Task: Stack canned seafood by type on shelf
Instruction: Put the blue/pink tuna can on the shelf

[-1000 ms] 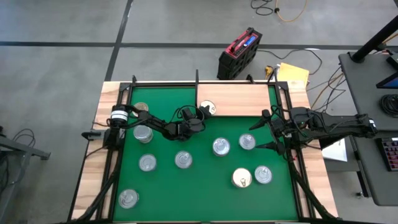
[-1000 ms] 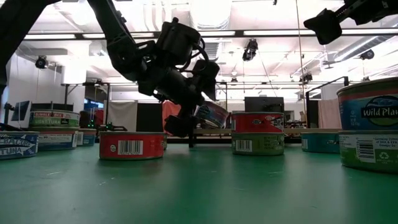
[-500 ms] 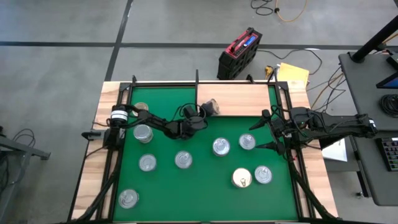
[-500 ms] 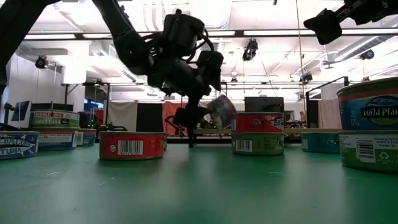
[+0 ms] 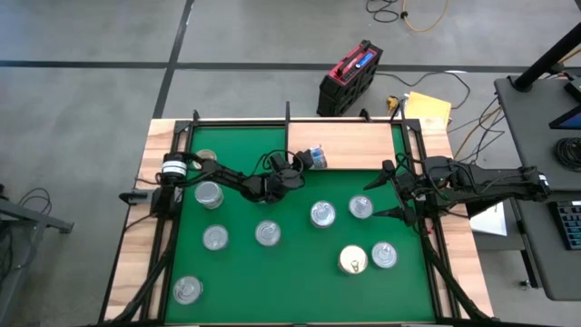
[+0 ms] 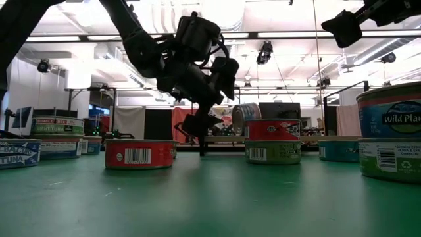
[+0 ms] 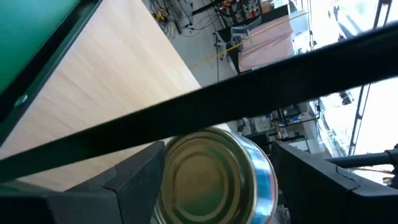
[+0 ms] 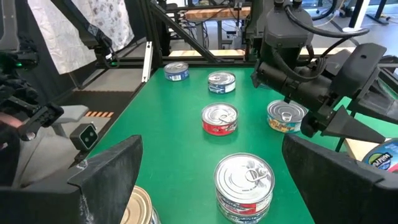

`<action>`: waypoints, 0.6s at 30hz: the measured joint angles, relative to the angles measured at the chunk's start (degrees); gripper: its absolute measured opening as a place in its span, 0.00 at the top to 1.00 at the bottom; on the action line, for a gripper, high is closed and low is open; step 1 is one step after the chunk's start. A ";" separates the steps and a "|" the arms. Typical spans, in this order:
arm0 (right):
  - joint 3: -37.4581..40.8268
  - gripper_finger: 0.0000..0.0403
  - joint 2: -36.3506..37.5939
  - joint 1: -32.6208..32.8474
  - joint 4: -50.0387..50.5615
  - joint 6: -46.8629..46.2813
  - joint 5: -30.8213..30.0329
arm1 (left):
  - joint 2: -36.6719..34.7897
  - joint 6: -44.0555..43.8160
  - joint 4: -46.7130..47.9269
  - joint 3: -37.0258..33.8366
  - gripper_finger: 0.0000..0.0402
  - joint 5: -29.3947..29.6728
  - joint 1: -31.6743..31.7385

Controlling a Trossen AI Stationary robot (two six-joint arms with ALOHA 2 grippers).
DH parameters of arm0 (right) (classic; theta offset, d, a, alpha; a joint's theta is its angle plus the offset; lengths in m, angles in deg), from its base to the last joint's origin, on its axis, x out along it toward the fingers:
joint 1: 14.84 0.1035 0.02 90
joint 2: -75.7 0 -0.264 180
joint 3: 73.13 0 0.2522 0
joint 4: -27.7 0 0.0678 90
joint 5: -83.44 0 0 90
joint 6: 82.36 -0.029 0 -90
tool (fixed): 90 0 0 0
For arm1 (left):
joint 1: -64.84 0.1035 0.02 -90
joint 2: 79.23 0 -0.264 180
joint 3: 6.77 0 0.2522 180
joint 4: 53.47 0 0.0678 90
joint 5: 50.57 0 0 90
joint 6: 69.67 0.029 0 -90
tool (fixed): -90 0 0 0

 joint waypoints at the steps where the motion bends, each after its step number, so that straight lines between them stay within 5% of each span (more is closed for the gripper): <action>1: 0.00 0.06 0.00 0.00 0.10 -0.06 0.00 | 0.00 1.18 -0.03 0.00 0.31 -0.11 -0.14; 9: 0.09 0.06 -0.07 0.00 4.73 -0.49 -0.03 | -0.20 8.97 -0.84 -0.02 0.31 -0.07 -1.98; 18: 0.31 0.06 -0.07 0.00 4.40 -1.15 -0.46 | -0.66 31.43 -14.93 -0.02 0.34 -4.15 -6.13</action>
